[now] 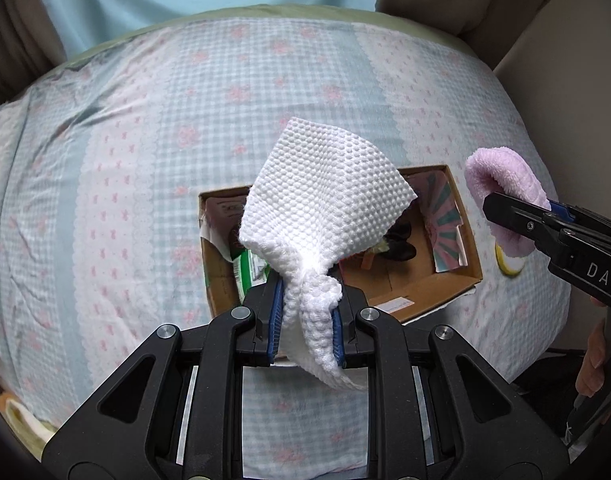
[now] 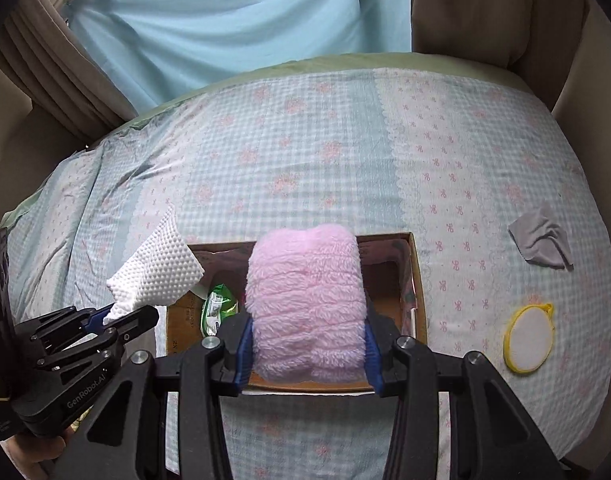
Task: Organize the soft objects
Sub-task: 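Carry the white cloth and pink sock over the cardboard box with both tools, then open both tools to drop the cloth and sock into the box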
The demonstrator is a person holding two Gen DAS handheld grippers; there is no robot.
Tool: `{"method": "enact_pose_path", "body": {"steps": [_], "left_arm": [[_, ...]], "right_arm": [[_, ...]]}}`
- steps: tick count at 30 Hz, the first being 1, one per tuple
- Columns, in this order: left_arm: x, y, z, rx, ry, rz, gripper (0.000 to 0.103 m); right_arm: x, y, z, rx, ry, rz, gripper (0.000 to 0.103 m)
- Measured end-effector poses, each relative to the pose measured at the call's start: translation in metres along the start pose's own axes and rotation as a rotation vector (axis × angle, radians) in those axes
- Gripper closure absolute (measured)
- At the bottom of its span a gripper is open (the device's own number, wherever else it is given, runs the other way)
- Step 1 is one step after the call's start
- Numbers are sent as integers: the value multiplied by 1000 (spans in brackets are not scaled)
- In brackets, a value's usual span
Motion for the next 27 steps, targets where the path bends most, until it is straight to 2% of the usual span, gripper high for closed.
{"method": "enact_pose_path", "body": {"steps": [11, 15, 20, 21, 22, 23, 24, 25, 26, 27], "left_arm": [[102, -9, 23, 52, 214, -19, 86], [128, -5, 27, 38, 277, -24, 86], [140, 0, 35, 14, 315, -43, 84], [141, 1, 36, 7, 322, -45, 75], [141, 2, 37, 4, 326, -52, 45], [140, 3, 38, 0, 324, -52, 23], [137, 6, 38, -6, 305, -19, 1], [134, 9, 39, -1, 285, 8, 0], [133, 9, 39, 7, 285, 0, 0], [134, 9, 36, 12, 294, -4, 0]], "right_arm": [[87, -37, 1, 128, 197, -29, 62], [102, -42, 0, 128, 223, -46, 62], [116, -44, -2, 108, 234, -59, 61], [118, -44, -3, 99, 230, -68, 59], [120, -43, -3, 88, 227, -71, 56], [121, -42, -4, 77, 222, -71, 42], [122, -41, -5, 65, 215, -73, 20], [122, -43, -6, 58, 205, -84, 11], [120, -44, -6, 57, 190, -83, 0], [119, -45, -6, 58, 175, -74, 0]]}}
Point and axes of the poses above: each gripper's, at about its wrist camera, not at the fingertips, and x roughly the way its jaws point, y to its left, z to its top, the point moved 7 cm from there along x, roughly the way its jaws point, and after that the axes turned 14 degrees about y, right-handed, at the moved point
